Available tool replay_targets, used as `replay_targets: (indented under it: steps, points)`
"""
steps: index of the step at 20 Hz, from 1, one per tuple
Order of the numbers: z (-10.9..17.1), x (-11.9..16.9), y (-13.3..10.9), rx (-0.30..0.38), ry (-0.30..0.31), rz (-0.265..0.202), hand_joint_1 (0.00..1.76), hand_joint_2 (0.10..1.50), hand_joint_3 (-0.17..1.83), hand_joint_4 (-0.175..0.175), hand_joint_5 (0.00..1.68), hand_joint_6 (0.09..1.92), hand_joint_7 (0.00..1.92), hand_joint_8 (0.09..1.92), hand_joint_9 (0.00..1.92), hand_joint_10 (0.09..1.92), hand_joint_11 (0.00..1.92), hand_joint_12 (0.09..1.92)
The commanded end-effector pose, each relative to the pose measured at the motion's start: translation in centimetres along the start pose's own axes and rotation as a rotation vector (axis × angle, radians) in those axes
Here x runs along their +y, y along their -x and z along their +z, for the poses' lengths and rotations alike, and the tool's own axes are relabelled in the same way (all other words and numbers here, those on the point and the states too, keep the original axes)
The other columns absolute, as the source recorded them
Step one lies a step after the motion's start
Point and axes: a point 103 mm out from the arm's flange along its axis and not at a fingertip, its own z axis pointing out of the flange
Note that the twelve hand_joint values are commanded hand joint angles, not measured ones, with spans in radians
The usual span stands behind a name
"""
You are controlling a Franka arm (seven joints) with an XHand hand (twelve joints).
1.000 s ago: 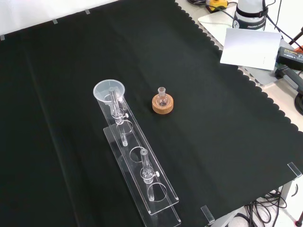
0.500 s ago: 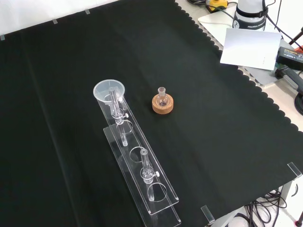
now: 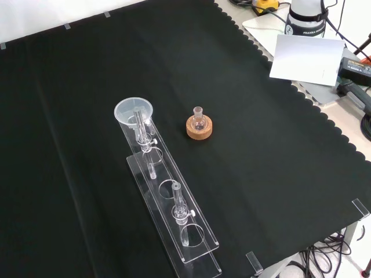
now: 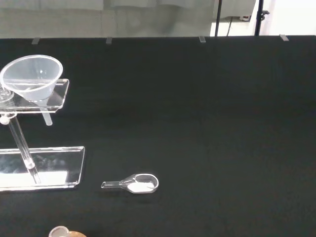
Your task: Pick up the funnel from the transparent funnel stand.
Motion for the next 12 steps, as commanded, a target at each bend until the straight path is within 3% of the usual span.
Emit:
replay_targets:
  steps: [1, 12]
  points:
    - [1.2, 2.8, -0.7, -0.019, -0.024, 0.001, 0.00, 1.12, 0.47, 0.052, 0.08, 0.09, 0.00, 0.32, 0.12, 0.57, 0.00, 1.32]
    - [5.0, 13.4, -3.1, -0.025, -0.089, -0.109, 0.04, 1.11, 0.40, 0.042, 0.12, 0.09, 0.05, 0.38, 0.16, 0.59, 0.00, 1.33]
